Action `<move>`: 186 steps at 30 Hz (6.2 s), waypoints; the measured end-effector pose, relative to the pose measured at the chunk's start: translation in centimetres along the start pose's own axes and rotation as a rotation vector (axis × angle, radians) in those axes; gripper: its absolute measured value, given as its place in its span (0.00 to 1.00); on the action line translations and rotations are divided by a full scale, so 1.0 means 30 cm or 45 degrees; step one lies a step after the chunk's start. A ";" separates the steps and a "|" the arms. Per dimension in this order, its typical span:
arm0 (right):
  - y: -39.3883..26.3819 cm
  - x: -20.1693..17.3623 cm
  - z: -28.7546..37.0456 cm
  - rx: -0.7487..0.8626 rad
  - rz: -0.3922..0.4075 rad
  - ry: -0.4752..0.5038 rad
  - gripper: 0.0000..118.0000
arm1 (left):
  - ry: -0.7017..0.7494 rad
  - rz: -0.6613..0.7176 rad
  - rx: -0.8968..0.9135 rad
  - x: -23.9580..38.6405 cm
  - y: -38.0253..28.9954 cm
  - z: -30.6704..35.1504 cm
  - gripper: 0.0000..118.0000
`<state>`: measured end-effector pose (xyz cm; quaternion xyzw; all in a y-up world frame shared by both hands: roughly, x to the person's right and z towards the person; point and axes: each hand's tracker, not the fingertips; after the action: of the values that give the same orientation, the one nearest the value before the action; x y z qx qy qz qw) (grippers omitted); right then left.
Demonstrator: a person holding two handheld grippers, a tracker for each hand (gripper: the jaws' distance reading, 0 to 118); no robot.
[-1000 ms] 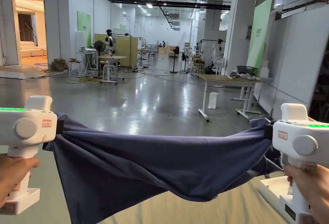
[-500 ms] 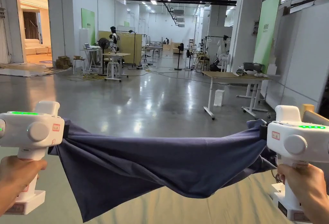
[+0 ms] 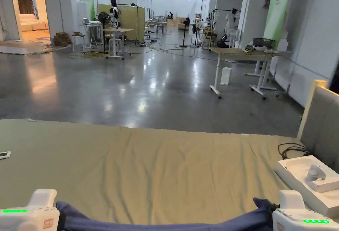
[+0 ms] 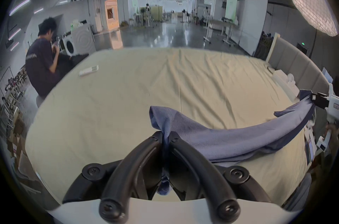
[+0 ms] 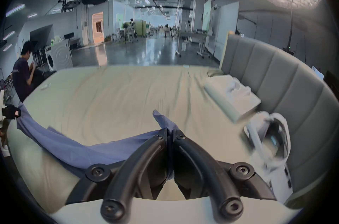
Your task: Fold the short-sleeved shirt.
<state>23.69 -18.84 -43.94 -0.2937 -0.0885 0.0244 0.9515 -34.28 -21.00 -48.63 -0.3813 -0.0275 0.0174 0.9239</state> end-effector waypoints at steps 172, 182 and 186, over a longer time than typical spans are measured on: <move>1.014 -0.009 0.630 0.638 -0.014 0.076 0.01 | 0.054 -0.076 0.607 0.196 0.953 0.696 0.04; 1.108 -0.043 0.433 0.600 -0.024 0.048 0.01 | 0.124 -0.095 0.584 0.196 1.076 0.543 0.04; 1.074 -0.083 0.333 0.593 0.003 0.052 0.01 | 0.136 -0.105 0.562 0.196 1.073 0.454 0.04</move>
<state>19.60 13.06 -54.35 -0.0668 -0.0607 0.0394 0.9951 -29.63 11.70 -61.49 -0.1689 0.0104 -0.0350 0.9850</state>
